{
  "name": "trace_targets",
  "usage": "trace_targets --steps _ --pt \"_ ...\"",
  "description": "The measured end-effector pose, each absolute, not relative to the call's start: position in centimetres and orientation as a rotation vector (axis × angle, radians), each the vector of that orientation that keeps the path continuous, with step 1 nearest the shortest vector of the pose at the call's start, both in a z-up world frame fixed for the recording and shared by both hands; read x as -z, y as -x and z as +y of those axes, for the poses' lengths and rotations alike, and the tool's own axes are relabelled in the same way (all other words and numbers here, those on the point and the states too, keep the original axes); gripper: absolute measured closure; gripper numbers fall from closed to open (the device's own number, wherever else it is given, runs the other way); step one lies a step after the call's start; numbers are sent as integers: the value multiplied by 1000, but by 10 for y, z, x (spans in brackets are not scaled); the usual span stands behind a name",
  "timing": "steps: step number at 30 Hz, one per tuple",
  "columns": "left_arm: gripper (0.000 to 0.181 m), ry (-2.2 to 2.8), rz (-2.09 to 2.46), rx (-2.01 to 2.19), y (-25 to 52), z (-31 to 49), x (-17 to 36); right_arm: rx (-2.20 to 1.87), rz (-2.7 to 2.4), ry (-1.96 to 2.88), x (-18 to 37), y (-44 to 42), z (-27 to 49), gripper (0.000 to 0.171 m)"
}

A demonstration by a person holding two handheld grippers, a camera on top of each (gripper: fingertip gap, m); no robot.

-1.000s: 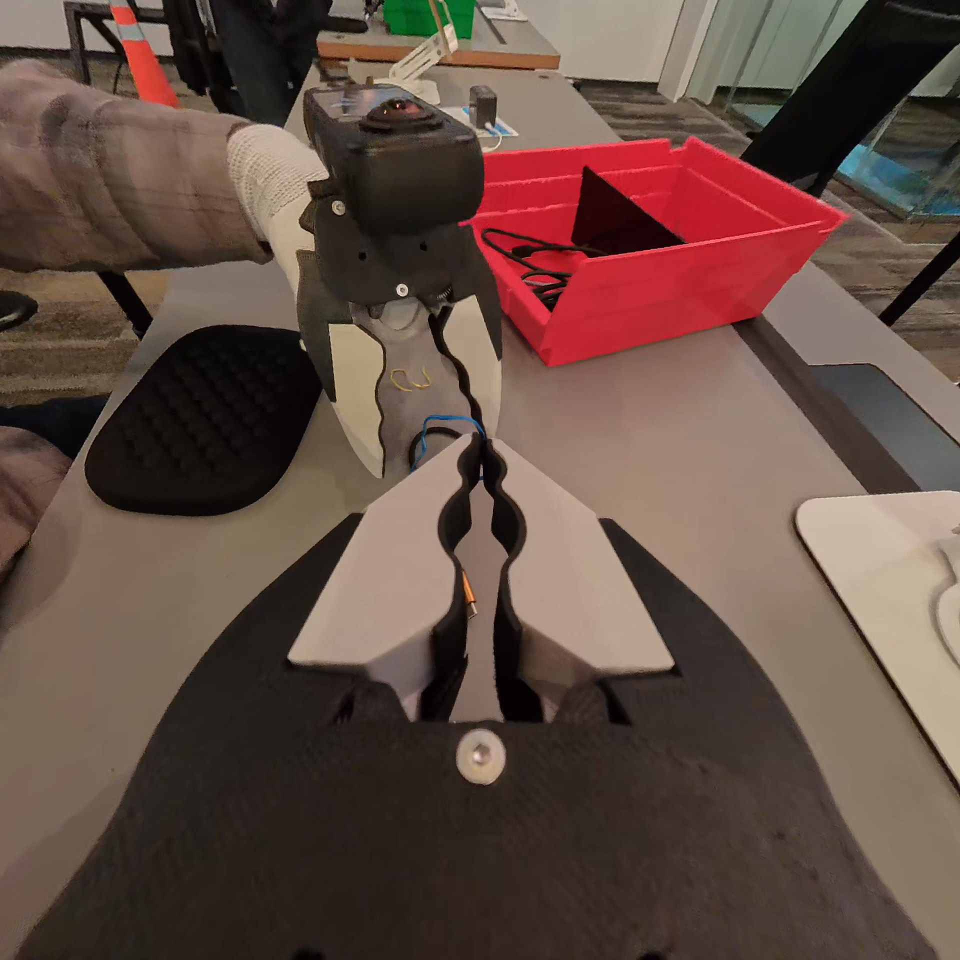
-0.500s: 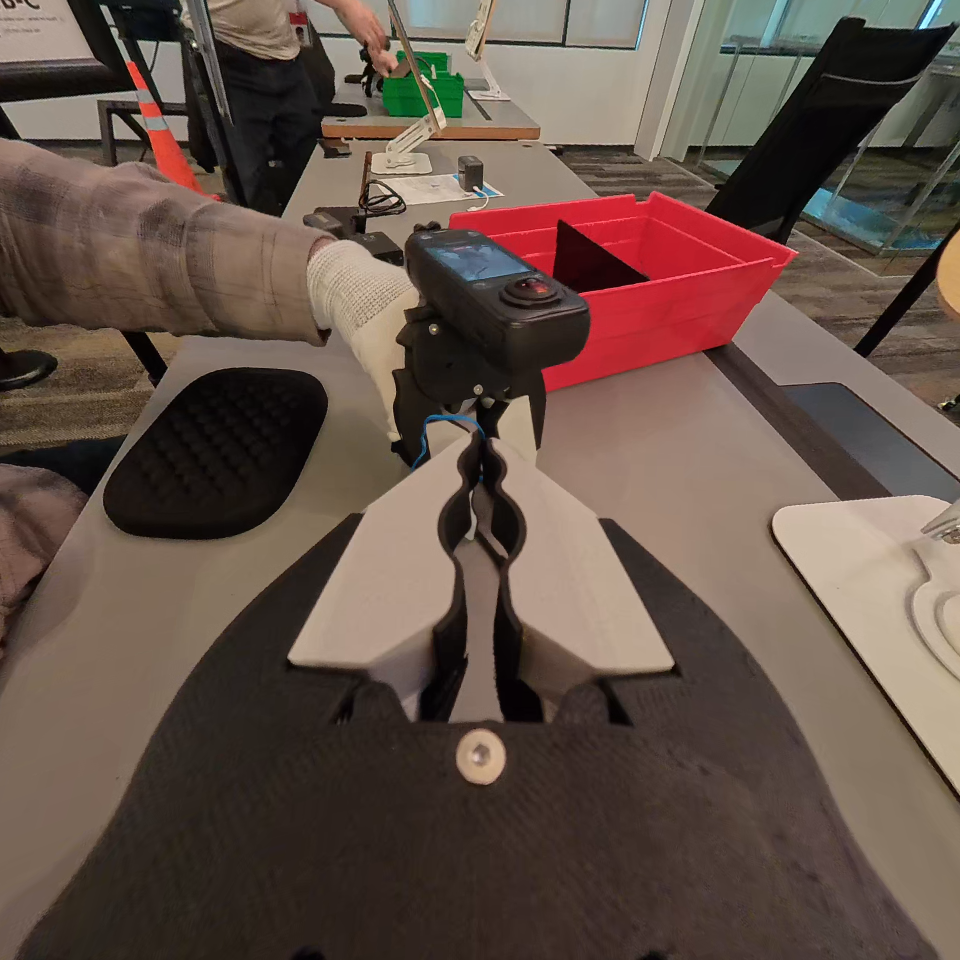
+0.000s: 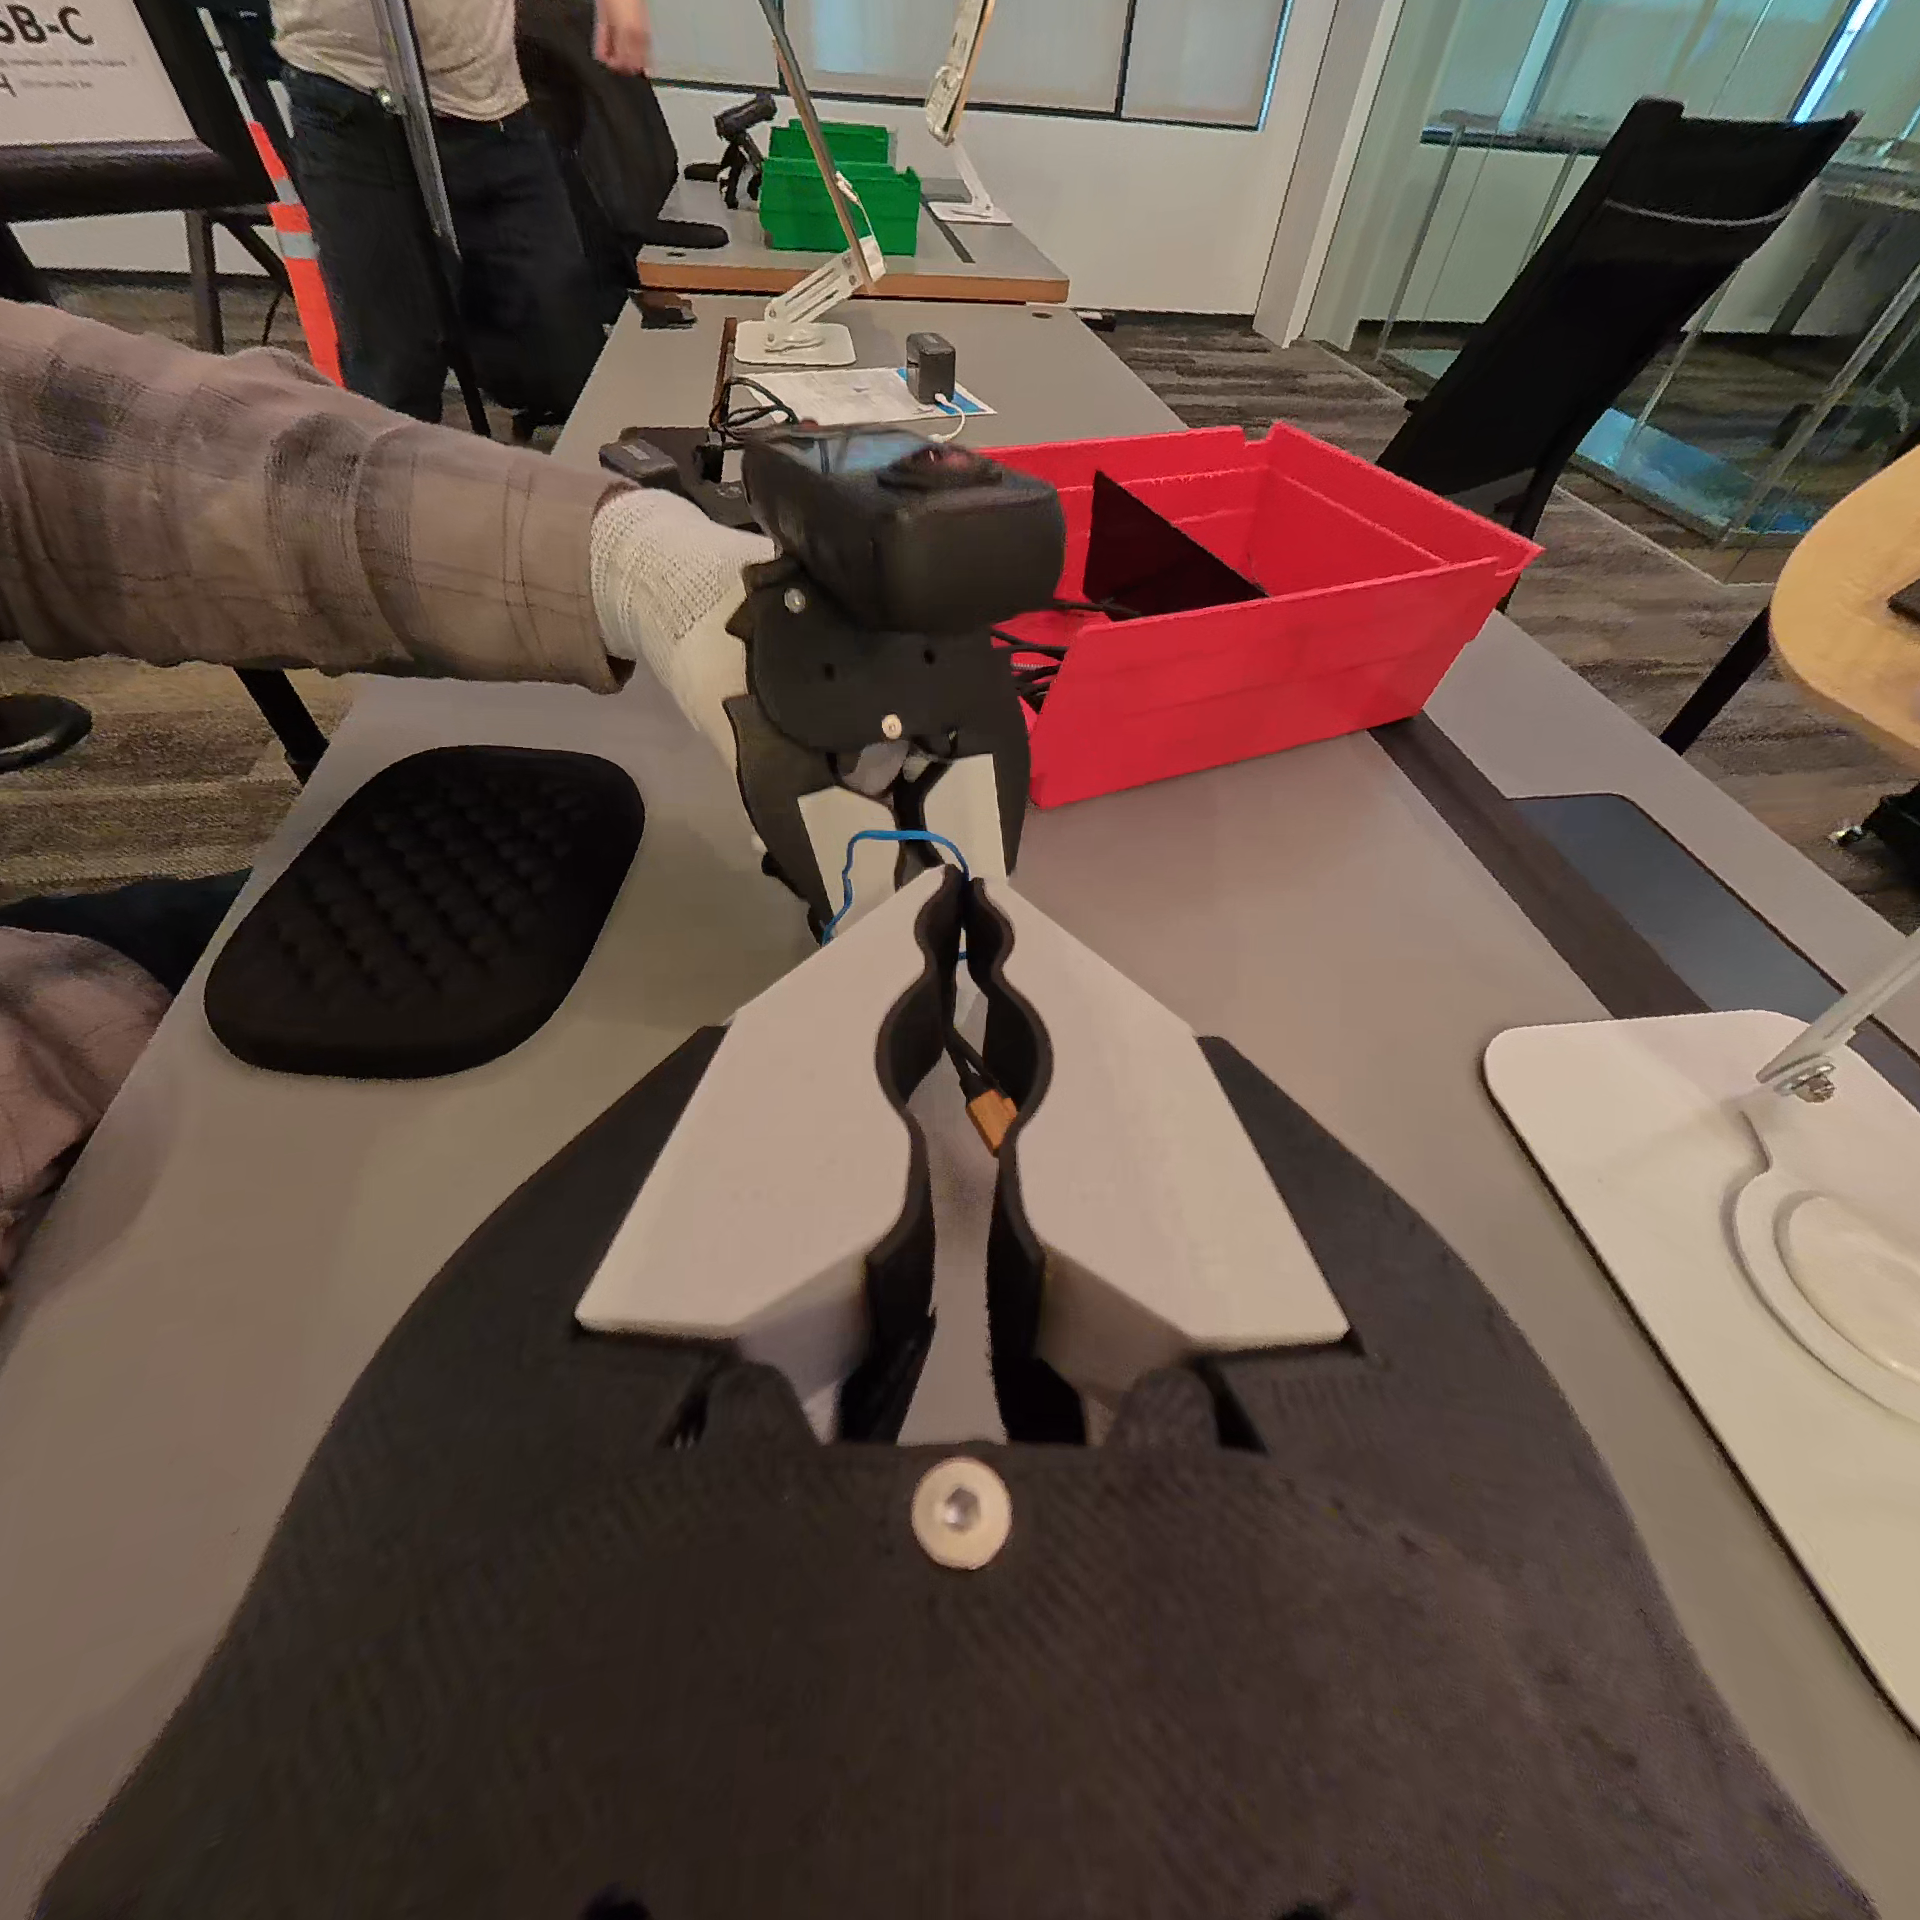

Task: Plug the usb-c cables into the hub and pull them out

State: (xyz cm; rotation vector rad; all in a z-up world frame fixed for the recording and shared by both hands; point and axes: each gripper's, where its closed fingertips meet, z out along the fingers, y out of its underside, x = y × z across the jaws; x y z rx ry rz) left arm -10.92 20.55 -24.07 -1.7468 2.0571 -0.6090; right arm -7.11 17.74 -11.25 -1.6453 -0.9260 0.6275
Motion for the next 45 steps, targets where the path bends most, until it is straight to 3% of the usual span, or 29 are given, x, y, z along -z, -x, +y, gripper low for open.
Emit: trace_targets --steps 14,20,39,45 --pt "177 1377 2061 693 94 168 124 -592 -1156 1508 47 77 167 171" --pt "177 1277 2099 627 89 155 92 -454 -1378 1515 46 92 164 171" --pt "177 1252 2112 655 93 146 84 -530 -1619 1841 80 90 158 171" --pt "177 1266 2111 716 96 145 87 -609 -1616 1908 84 87 159 163"
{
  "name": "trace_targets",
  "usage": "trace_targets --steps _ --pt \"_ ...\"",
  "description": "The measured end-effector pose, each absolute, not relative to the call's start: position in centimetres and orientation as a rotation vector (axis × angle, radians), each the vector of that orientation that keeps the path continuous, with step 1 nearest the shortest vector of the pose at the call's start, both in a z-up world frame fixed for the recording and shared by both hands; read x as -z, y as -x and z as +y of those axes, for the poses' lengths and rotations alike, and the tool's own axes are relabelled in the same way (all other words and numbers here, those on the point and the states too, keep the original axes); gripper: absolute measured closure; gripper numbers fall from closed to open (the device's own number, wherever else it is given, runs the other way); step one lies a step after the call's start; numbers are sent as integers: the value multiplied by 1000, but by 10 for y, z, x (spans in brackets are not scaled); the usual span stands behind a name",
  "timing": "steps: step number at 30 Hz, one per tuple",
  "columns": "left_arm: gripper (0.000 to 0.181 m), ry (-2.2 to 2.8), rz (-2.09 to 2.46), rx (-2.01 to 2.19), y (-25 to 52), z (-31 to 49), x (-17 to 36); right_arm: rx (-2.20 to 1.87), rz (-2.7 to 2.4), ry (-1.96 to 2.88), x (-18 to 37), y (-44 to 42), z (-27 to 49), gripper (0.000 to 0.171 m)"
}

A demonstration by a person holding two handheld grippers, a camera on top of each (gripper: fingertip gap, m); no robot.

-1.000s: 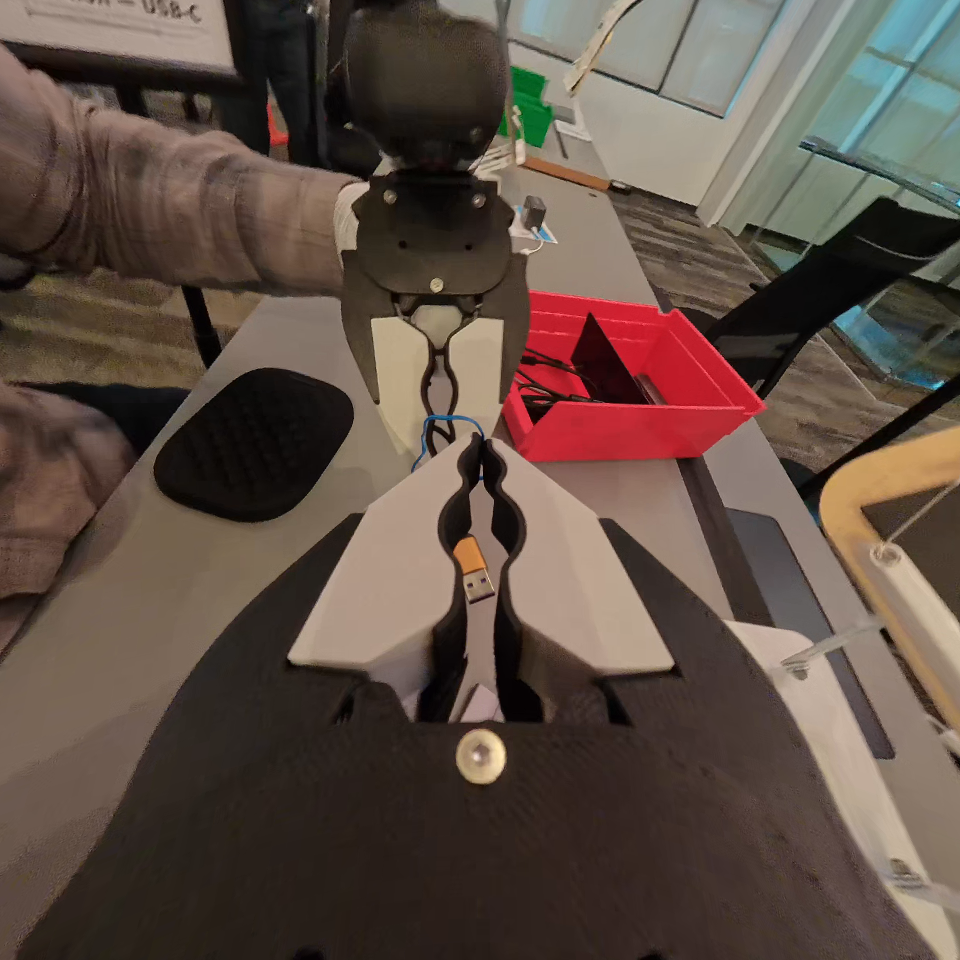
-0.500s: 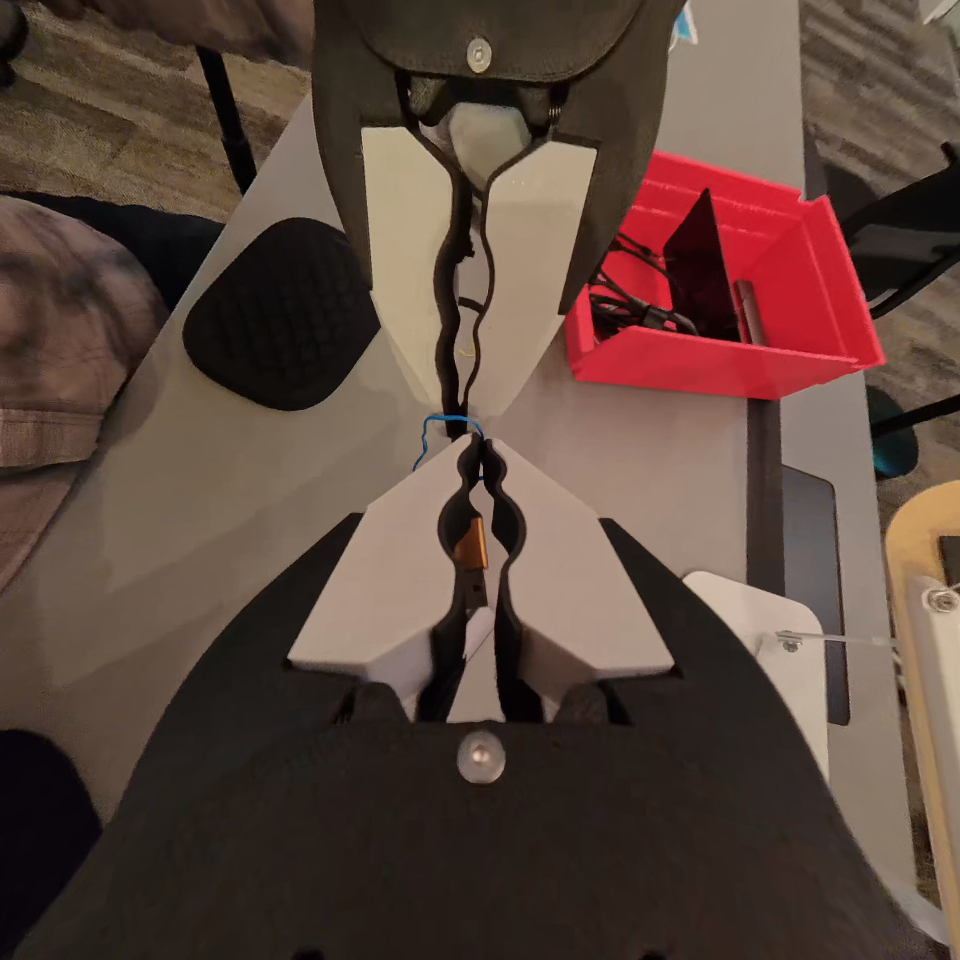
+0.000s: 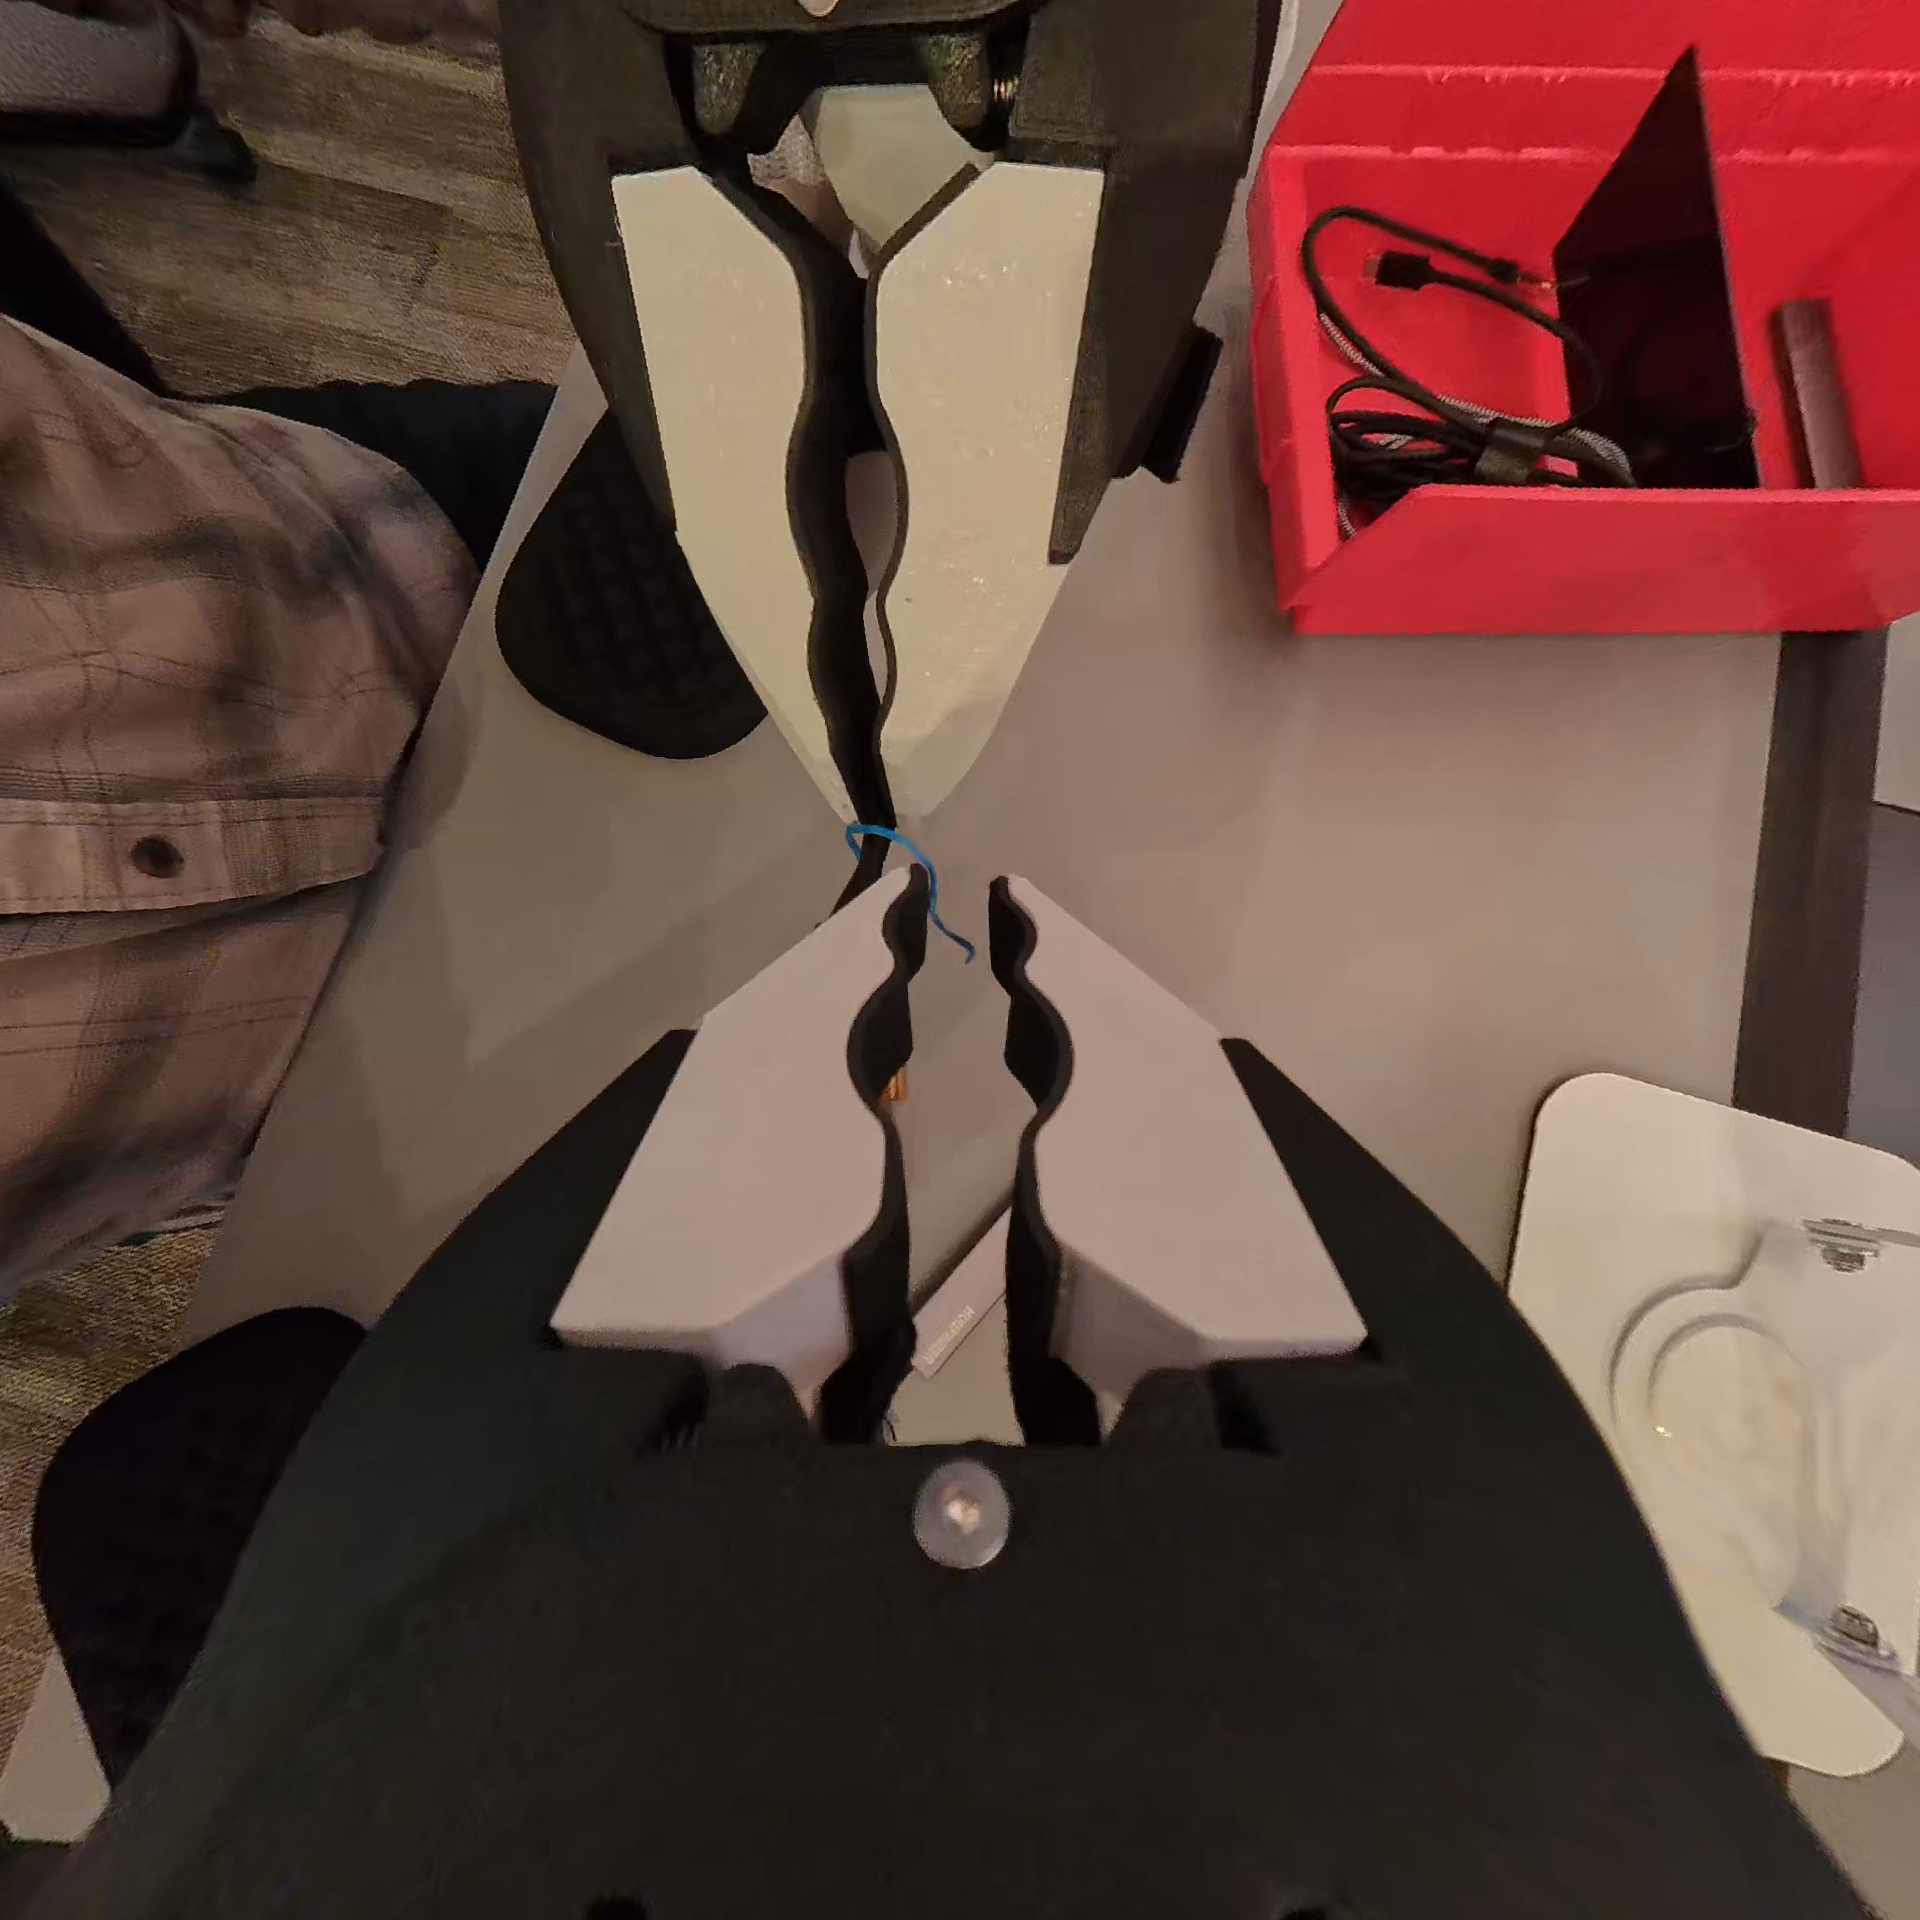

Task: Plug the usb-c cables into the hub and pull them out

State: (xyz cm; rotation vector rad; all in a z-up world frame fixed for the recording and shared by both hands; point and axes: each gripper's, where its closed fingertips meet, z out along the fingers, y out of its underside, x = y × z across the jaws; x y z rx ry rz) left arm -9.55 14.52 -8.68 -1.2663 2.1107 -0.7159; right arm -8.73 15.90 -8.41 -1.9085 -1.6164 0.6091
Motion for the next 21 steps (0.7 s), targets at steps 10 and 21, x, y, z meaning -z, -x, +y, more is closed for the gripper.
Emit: trace_targets --steps 10,21 --pt "177 1249 2117 839 97 135 86 -862 -1567 1956 84 88 155 148" --pt "177 1270 2091 849 102 146 73 -841 -1116 1674 33 50 176 116"
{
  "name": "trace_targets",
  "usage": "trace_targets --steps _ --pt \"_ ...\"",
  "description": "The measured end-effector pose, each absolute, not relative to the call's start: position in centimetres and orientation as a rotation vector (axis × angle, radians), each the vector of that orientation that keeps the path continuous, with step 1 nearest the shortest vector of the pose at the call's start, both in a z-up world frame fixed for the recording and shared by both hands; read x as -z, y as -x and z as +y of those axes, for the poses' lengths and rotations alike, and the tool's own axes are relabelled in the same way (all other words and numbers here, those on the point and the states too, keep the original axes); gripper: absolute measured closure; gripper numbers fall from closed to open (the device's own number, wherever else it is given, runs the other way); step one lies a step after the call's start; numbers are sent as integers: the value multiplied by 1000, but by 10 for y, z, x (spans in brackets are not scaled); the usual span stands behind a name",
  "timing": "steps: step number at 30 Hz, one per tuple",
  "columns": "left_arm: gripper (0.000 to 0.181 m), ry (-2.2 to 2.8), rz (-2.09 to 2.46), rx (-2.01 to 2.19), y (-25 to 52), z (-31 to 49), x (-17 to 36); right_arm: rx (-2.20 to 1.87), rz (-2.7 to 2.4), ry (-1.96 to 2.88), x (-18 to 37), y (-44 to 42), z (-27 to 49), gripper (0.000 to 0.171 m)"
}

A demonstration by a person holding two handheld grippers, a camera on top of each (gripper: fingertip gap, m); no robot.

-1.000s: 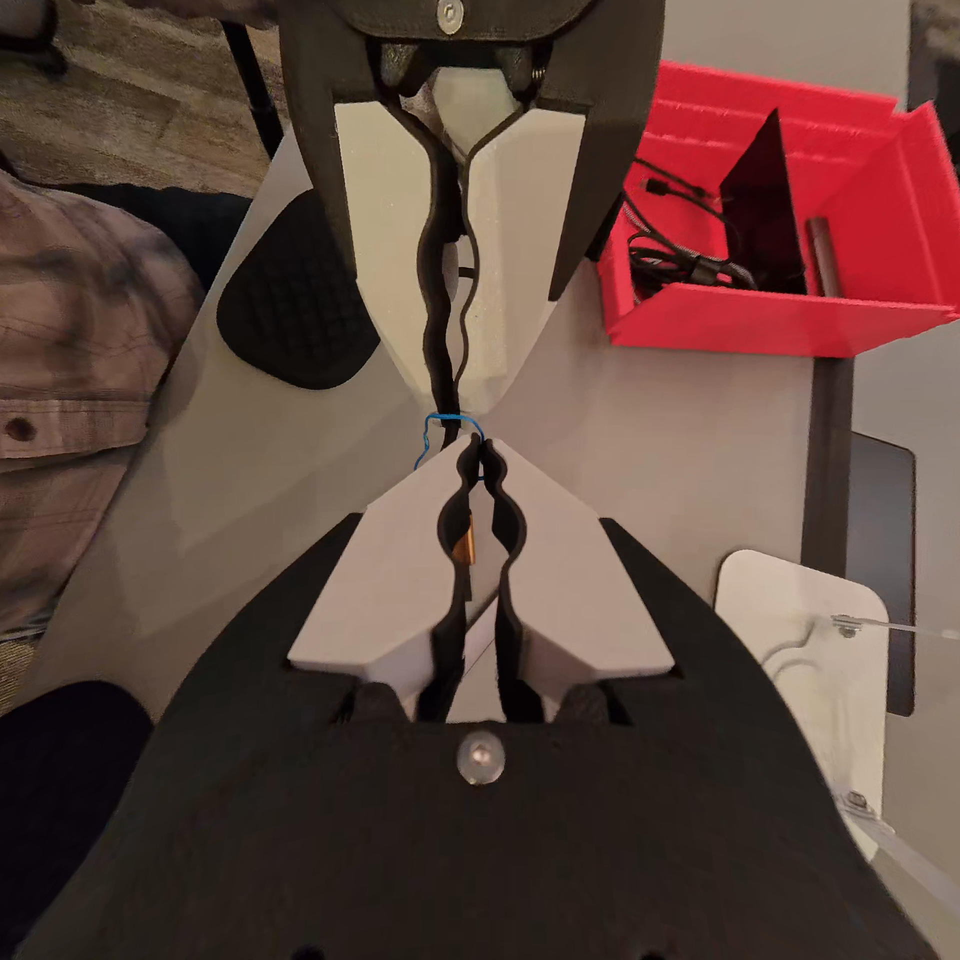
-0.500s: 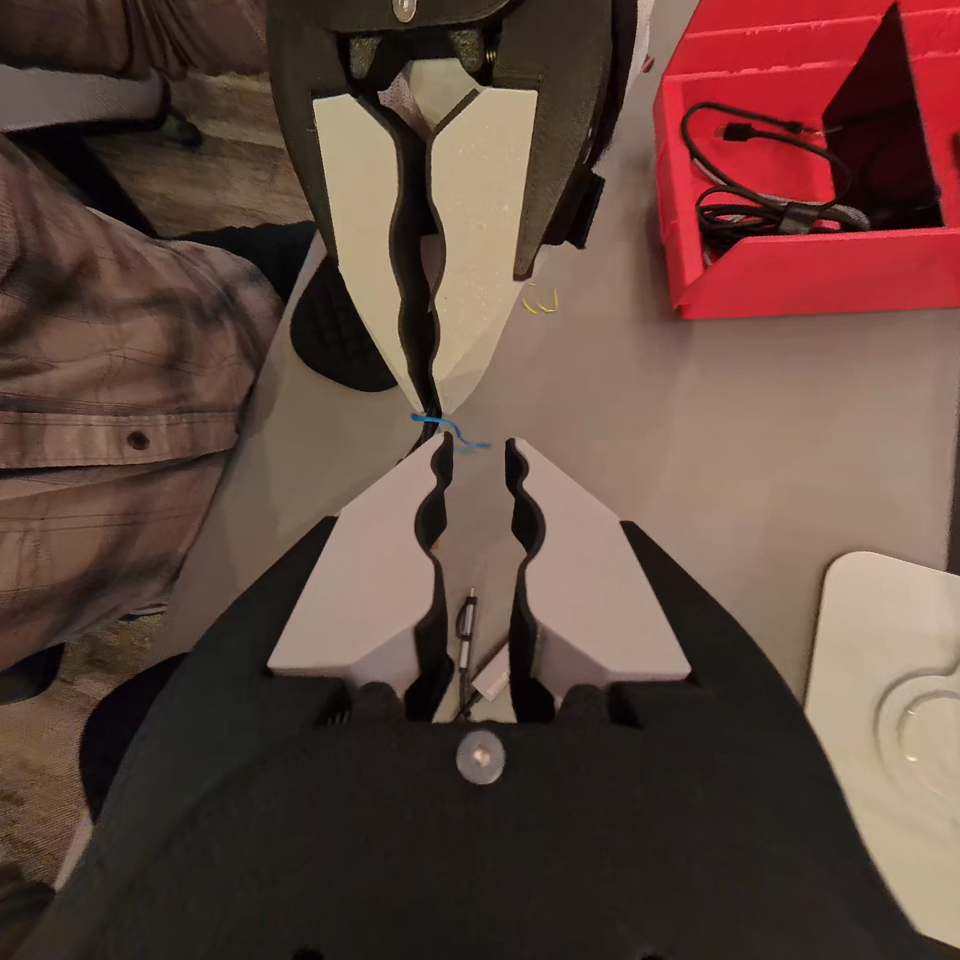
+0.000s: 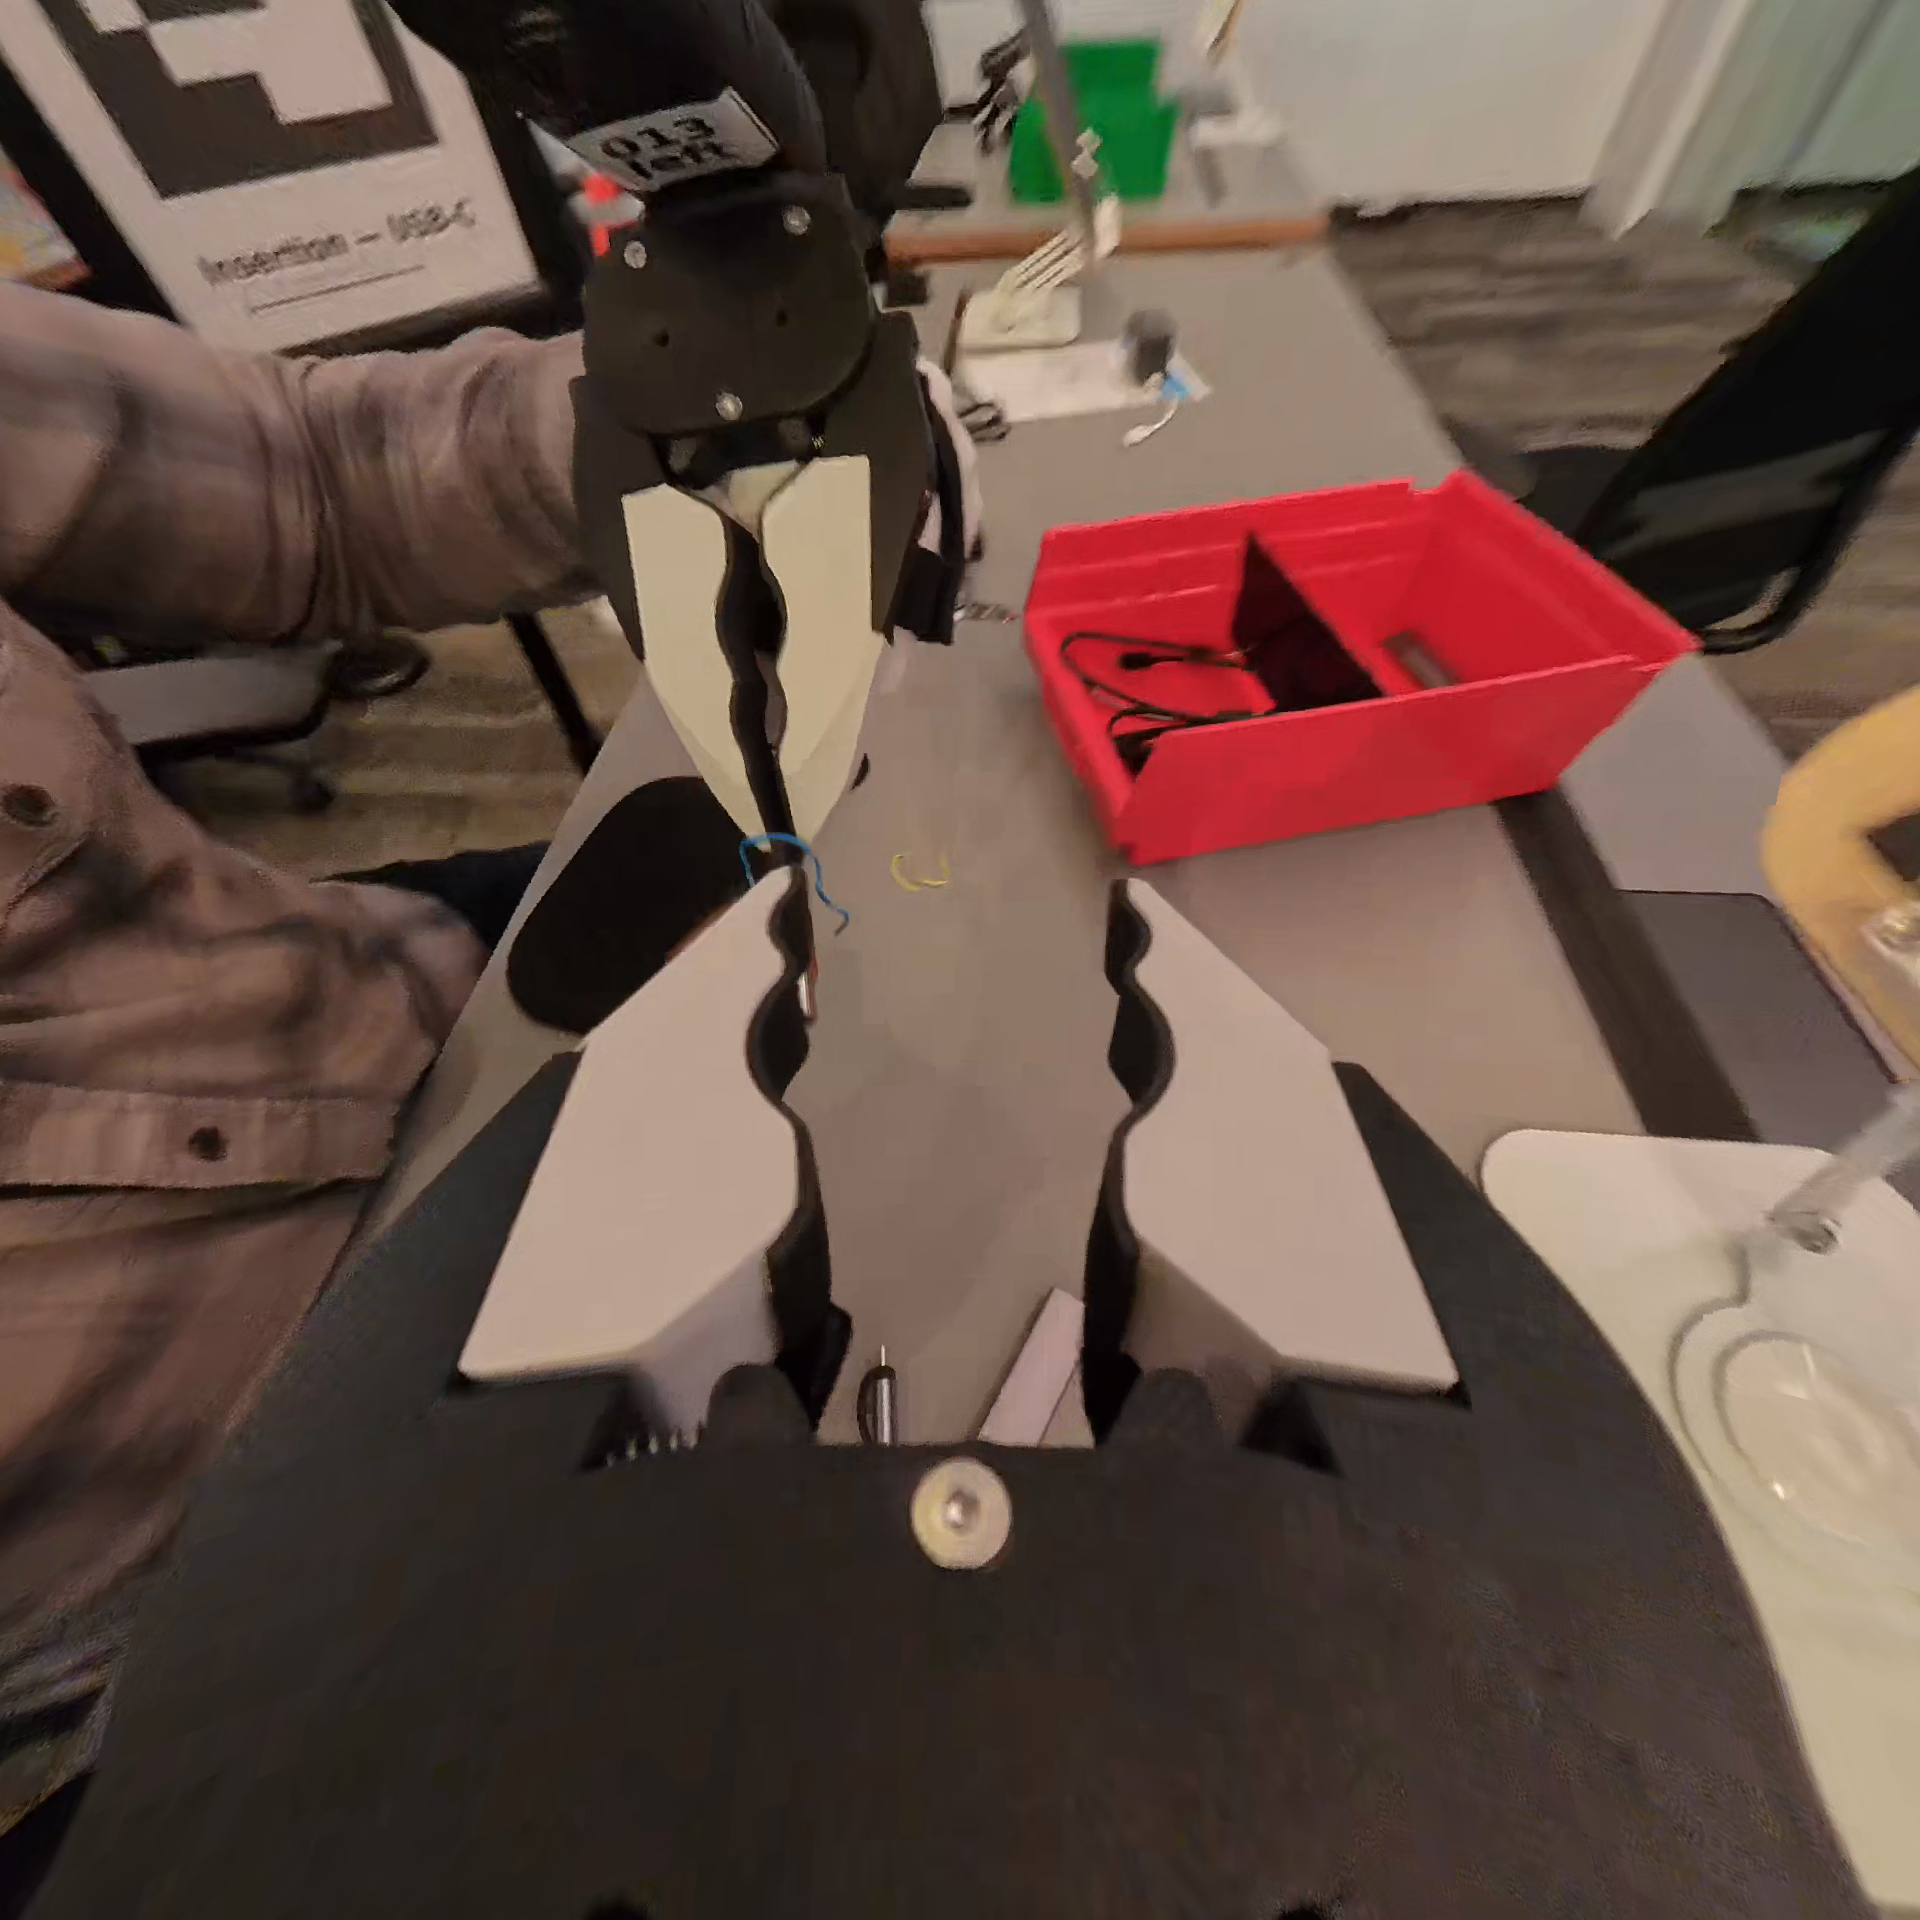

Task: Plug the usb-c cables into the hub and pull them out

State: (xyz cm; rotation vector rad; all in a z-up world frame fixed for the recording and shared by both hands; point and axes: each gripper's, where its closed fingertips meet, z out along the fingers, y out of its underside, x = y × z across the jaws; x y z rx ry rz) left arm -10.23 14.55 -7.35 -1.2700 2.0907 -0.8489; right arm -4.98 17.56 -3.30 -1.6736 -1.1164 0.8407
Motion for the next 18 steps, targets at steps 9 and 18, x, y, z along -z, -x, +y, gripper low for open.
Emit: trace_targets --steps 9,18 --pt "177 1289 2034 887 95 153 51 -674 -921 1377 48 53 150 74" --pt "177 1279 2021 954 78 145 34 -648 -911 1278 41 83 149 108"
